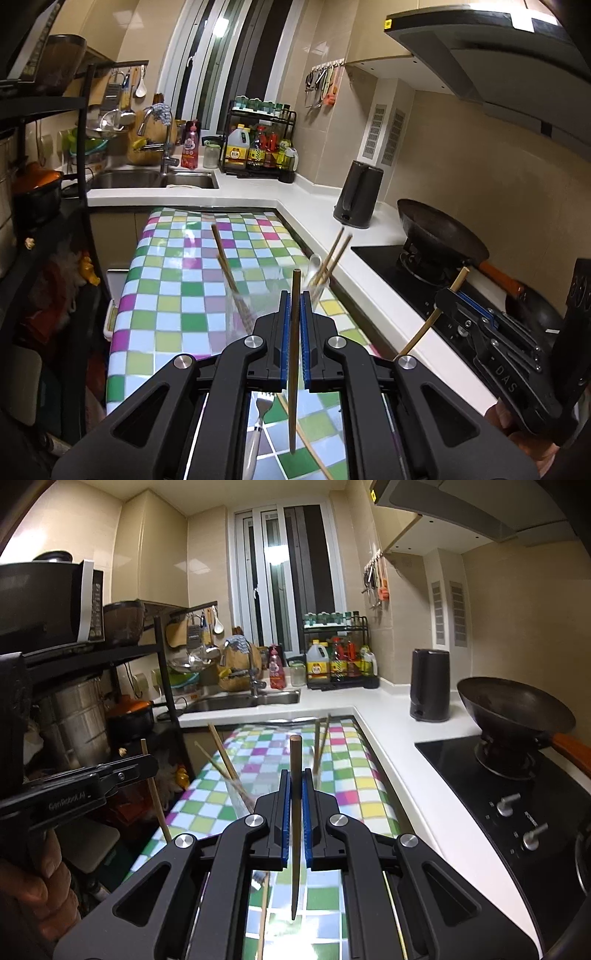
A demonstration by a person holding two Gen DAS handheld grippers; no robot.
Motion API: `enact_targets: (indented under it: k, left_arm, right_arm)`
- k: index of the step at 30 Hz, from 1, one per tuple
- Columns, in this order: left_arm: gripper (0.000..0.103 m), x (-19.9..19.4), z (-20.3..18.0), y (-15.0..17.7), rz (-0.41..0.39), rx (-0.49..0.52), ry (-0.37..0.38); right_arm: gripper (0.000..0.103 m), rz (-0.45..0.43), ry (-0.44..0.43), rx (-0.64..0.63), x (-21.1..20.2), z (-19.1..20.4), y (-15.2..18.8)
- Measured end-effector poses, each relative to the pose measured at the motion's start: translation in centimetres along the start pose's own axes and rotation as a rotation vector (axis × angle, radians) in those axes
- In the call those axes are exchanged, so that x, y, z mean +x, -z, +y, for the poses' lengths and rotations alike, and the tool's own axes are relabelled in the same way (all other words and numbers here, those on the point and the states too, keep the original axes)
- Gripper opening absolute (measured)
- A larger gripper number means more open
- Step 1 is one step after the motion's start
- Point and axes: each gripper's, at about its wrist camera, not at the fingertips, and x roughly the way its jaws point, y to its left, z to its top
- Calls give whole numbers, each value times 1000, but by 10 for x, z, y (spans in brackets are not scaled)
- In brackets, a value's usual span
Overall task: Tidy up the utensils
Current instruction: 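Carry the chopstick in the left tool while the right tool carries its chopstick to the container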
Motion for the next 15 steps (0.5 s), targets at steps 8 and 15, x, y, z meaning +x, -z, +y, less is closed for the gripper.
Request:
enact_targets:
  k: [8,15]
  left_arm:
    - [5,12,4,-79,-88,13,7]
    - [5,36,0,-128,-179,48,-22]
  right_arm:
    - [6,-115,-58,-52,22,13,-79]
    - [6,-168,-56,-72,62,16,-121]
